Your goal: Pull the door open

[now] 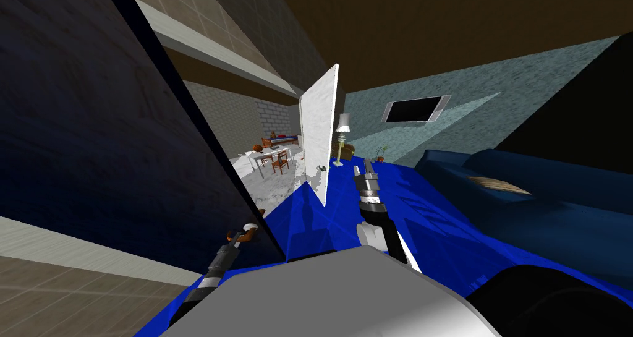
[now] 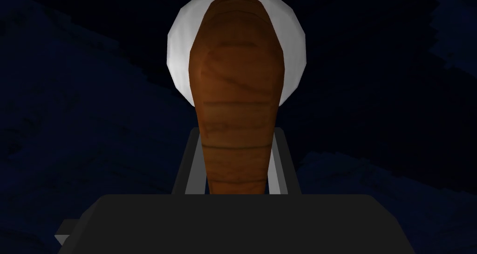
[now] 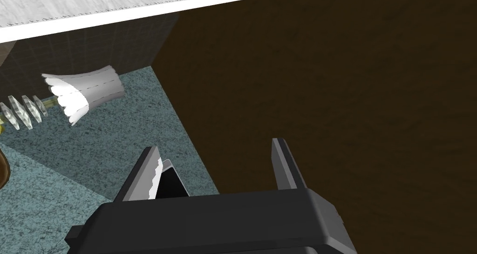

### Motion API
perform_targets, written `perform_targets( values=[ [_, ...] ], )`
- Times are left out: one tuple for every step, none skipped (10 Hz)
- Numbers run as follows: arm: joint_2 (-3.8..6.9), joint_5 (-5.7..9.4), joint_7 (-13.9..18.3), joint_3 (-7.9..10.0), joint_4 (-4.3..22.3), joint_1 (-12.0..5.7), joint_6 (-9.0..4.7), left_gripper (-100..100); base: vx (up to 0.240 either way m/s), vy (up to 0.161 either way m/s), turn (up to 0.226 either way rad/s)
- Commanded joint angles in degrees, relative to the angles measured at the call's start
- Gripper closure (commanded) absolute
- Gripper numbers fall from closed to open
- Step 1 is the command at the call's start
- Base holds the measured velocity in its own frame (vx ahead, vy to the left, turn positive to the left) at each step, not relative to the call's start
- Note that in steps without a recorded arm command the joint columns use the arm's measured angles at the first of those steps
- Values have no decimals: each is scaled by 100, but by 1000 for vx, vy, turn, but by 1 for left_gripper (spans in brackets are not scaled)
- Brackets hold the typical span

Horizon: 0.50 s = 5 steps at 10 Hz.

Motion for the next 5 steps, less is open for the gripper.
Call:
perform_targets(
  values=[
    [-26, -142, -17, 164, -128, 18, 99, 100, -143, 59, -149],
    [-74, -267, -4, 292, -131, -4, 147, 100, -133, 51, -105],
    [-130, -417, 11, 444, -134, -31, 205, 100, -151, 62, -117],
    [-160, -498, 19, 526, -136, -45, 237, 100, -150, 35, -100],
    [-193, -585, 27, 615, -137, -60, 271, 100, -123, 32, -74]
  ],
)
